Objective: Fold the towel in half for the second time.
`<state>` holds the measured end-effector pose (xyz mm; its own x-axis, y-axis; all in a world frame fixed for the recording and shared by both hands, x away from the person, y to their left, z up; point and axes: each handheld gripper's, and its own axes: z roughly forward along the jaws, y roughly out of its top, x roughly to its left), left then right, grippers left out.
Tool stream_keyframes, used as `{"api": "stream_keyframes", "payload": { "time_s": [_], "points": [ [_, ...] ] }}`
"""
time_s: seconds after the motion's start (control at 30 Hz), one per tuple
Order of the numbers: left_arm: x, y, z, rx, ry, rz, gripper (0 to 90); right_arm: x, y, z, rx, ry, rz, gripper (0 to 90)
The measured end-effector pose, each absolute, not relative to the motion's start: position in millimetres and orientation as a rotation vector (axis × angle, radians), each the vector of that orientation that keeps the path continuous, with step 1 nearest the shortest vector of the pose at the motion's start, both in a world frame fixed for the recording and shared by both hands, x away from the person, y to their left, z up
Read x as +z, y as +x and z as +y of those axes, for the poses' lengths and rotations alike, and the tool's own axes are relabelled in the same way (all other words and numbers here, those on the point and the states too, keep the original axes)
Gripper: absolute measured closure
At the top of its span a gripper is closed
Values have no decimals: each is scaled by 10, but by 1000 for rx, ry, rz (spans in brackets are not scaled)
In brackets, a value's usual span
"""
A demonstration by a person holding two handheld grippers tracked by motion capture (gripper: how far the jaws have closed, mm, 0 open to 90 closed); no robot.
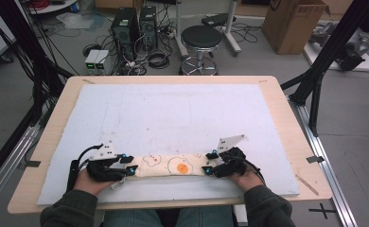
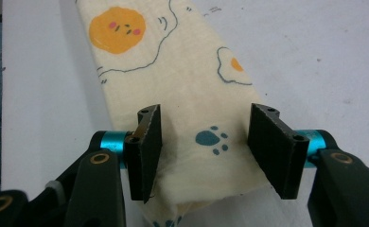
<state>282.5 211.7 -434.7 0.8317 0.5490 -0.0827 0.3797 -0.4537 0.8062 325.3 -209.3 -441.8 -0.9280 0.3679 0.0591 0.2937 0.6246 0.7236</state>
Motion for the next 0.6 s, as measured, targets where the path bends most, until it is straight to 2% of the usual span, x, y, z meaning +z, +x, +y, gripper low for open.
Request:
{"api": "stream_keyframes", "payload": {
  "time_s": [0.27, 0.6],
  "points": [
    [-4407, 2821, 2148, 202, 2132, 667, 524, -4419, 3254, -2092, 1200, 554, 2748, 444],
    [-4420, 2801, 2122, 236, 2153, 657, 527, -4425, 3241, -2093, 1198, 549, 2737, 439]
  ]
}}
